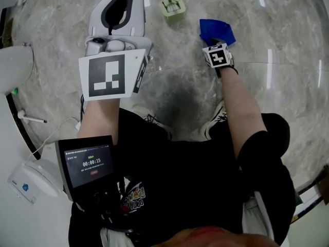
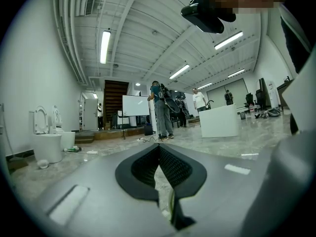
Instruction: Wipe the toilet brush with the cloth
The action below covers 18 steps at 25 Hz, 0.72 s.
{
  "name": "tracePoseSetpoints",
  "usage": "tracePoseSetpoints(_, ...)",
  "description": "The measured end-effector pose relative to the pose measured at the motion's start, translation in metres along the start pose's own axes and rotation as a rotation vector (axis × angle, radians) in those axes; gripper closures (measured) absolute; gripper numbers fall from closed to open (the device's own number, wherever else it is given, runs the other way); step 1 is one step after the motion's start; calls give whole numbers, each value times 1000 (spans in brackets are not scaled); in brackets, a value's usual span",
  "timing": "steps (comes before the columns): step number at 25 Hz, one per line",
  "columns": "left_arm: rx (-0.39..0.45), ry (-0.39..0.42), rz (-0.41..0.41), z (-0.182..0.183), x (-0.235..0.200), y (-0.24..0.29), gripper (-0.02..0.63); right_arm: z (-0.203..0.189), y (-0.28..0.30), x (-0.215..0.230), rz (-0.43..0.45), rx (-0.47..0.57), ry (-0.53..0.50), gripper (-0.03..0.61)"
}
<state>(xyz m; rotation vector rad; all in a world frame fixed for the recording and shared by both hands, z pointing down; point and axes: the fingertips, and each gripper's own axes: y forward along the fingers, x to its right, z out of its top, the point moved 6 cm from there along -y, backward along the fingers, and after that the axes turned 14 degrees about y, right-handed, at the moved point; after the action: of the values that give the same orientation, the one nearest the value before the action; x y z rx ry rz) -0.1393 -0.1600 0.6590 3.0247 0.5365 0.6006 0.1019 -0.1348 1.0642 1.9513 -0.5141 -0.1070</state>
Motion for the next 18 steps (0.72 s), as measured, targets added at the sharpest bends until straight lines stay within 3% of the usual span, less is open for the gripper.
tracePoseSetpoints(11,6,5,2,1,-2,0,612,2,0,-4,23,-8,22,464)
tracePoseSetpoints(18,15,-18,3,3,-4,3,612,15,-21,-10,-8,147,2,421)
